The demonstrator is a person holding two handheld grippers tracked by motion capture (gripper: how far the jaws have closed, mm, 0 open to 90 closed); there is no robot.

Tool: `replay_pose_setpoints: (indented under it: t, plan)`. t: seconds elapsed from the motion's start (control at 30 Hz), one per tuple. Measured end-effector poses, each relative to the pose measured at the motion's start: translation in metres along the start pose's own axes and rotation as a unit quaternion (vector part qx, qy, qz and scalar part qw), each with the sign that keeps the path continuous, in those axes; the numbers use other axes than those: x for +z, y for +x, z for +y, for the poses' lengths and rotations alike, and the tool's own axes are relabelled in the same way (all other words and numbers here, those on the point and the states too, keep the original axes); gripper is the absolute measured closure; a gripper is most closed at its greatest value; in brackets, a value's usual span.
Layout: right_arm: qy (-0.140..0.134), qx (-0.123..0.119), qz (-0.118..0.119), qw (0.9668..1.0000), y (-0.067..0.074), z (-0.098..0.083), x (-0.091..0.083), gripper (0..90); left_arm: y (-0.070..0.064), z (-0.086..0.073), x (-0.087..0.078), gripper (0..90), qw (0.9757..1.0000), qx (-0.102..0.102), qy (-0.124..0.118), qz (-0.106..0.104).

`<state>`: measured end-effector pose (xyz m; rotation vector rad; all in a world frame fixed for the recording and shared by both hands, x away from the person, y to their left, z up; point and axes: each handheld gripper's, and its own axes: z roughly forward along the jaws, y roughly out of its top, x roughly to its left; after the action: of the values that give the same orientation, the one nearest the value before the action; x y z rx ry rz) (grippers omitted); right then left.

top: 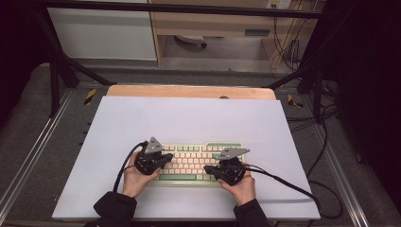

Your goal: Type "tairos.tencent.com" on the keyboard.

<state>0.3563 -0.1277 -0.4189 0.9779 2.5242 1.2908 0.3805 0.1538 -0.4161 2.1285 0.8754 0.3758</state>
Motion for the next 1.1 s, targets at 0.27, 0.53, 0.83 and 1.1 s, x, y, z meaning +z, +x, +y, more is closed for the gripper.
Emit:
replay_pose_setpoints:
  t: [0.27,0.53,0.83,1.1]
  plan:
    - [0.002,0.002,0.001,1.0000,0.000,0.000,0.001,90.0,-0.003,-0.001,0.009,89.5,0.9999,0.006,0.008,0.002]
    - [0.000,0.003,0.001,1.0000,0.000,-0.001,0.000,90.0,-0.004,-0.002,0.013,89.6,0.9999,0.008,0.007,0.001]
    - [0.003,0.002,0.001,1.0000,0.000,-0.002,0.002,90.0,-0.005,-0.004,0.015,89.7,0.9999,0.011,0.007,0.001]
    - [0.001,0.000,0.001,1.0000,0.000,-0.002,0.001,90.0,-0.007,-0.005,0.007,89.7,0.9999,0.015,0.001,-0.002]
